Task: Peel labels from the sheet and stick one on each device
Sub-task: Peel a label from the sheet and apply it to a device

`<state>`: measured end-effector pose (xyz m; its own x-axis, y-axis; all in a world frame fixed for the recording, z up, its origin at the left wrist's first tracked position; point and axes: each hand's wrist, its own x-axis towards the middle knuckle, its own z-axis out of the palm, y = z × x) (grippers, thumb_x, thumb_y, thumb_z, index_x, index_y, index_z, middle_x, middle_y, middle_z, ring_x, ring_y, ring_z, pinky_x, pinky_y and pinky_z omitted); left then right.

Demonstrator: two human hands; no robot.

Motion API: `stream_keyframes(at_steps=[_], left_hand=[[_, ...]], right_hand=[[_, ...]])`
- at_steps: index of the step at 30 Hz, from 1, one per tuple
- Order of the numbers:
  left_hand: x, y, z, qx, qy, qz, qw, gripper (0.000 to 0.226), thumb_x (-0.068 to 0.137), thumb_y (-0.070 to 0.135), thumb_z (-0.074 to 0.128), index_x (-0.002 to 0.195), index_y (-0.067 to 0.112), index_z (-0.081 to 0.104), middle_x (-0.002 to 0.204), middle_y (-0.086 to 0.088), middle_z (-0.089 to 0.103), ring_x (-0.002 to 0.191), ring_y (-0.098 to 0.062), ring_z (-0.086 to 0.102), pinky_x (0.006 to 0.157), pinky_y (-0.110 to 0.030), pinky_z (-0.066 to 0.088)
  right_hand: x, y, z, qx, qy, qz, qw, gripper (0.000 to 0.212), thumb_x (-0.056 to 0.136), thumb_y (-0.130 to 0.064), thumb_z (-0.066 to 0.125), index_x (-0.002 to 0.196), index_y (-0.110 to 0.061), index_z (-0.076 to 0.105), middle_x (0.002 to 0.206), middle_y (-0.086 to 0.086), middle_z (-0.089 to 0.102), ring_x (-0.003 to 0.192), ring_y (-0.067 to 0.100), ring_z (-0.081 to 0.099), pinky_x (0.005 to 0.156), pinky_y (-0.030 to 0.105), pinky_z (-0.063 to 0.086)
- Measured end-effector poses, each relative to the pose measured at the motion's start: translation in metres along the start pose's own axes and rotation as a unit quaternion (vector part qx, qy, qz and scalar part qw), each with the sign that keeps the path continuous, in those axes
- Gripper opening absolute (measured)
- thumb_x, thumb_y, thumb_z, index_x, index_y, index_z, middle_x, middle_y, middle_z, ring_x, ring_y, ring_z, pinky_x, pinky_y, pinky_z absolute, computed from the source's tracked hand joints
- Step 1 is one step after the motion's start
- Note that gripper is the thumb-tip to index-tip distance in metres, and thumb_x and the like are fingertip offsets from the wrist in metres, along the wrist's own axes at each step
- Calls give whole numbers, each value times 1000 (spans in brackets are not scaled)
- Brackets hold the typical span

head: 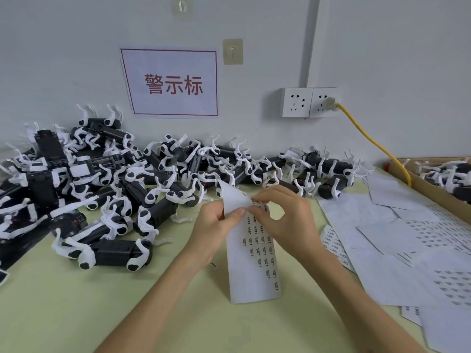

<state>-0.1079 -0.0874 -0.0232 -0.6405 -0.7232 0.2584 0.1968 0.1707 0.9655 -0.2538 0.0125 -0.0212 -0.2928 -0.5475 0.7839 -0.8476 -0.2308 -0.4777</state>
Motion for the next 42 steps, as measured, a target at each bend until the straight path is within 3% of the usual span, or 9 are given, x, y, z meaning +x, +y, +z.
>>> stream_keyframes(at_steps=[10, 14, 21, 26, 30, 33, 35, 37, 42], left_hand=[[1, -4, -2, 23, -33, 7, 999, 7, 84, 20, 76, 88, 21, 82, 86, -11, 79, 77, -20, 74, 70, -32, 57], [2, -6, -2, 55, -25, 12, 998, 37, 94, 3, 70, 76, 34, 79, 69, 6, 75, 63, -6, 68, 59, -21, 53], [1, -5, -1, 39, -42, 3, 998, 18, 91, 10, 70, 89, 24, 81, 95, -17, 78, 85, -30, 74, 86, -58, 56], [1, -6, -1, 1, -37, -13, 999, 12, 83, 21, 71, 91, 19, 80, 97, -14, 79, 88, -28, 76, 83, -45, 59], [4, -7, -2, -15, -21, -31, 999, 27, 93, 1, 69, 105, 24, 76, 105, -10, 78, 95, -26, 76, 86, -45, 60], [4, -8, -1, 113, 98, -16, 989, 58, 88, 6, 78, 135, 22, 48, 123, 4, 63, 108, -11, 65, 92, -32, 54], [4, -4, -5, 185, 136, 48, 972, 40, 93, 16, 74, 128, 24, 55, 120, 12, 61, 104, 0, 61, 86, -25, 48], [4, 6, -11, 111, 40, 29, 993, 12, 101, 25, 63, 108, 24, 73, 108, 6, 73, 94, -6, 68, 83, -28, 49], [1, 14, -15, -15, -128, -23, 991, 17, 96, 25, 66, 90, 21, 81, 89, -7, 74, 81, -18, 68, 75, -27, 55]], right_hand=[[0, 0, -1, 1, -29, -30, 999, 4, 85, -5, 79, 86, -9, 81, 78, -2, 69, 67, 10, 60, 63, 28, 53], [2, 1, -3, 21, -38, -11, 999, 6, 85, -2, 76, 81, -6, 80, 76, 0, 69, 65, 17, 64, 62, 36, 56], [5, 1, -9, 38, -35, 32, 998, 12, 85, -2, 74, 80, -12, 78, 75, -7, 71, 69, 12, 66, 66, 19, 54], [5, -1, -9, 49, -40, 52, 997, 12, 87, -4, 73, 81, -14, 77, 75, -13, 71, 71, 8, 67, 69, 12, 51], [7, -3, -11, 68, 27, 99, 992, 18, 90, -9, 74, 87, -26, 78, 77, -17, 71, 70, 9, 68, 70, 17, 53], [8, -6, -16, 100, 34, 89, 990, 24, 85, -17, 82, 90, -39, 74, 78, -15, 72, 70, 9, 68, 71, 18, 54], [7, -7, -16, 96, 17, 77, 992, 20, 80, -25, 87, 88, -37, 73, 76, -13, 70, 68, 9, 66, 68, 17, 53], [5, -7, -14, 73, 0, 59, 996, 17, 77, -34, 87, 86, -32, 73, 71, -12, 68, 66, 10, 64, 65, 17, 52], [4, 0, -13, 34, -22, 31, 999, 24, 76, -42, 84, 84, -23, 73, 68, -12, 65, 66, 11, 60, 63, 11, 45]])
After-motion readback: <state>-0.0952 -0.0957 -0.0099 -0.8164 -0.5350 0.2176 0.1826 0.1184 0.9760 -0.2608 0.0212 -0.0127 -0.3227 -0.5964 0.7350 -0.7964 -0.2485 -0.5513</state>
